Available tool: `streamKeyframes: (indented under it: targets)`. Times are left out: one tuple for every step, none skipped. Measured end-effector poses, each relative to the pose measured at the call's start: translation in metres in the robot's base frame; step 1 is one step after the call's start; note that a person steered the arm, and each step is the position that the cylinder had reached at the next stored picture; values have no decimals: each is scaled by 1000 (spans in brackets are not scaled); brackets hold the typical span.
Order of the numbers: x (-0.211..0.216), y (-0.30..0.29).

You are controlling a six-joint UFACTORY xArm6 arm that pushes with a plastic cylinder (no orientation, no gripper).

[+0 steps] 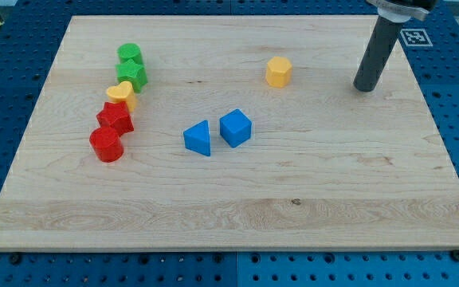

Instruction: Move the yellow hexagon parallel to the blue cube

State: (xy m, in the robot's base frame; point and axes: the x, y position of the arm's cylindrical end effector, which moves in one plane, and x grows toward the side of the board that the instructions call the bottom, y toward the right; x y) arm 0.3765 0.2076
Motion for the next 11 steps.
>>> streamKeyframes:
  targets:
    - [0, -4]
    - [0, -33]
    - [-7, -68]
    - [-24, -98]
    - [-33, -127]
    - [-33, -151]
    - [-34, -172]
    - [-34, -184]
    - [-33, -185]
    - [-32, -185]
    - [-15, -185]
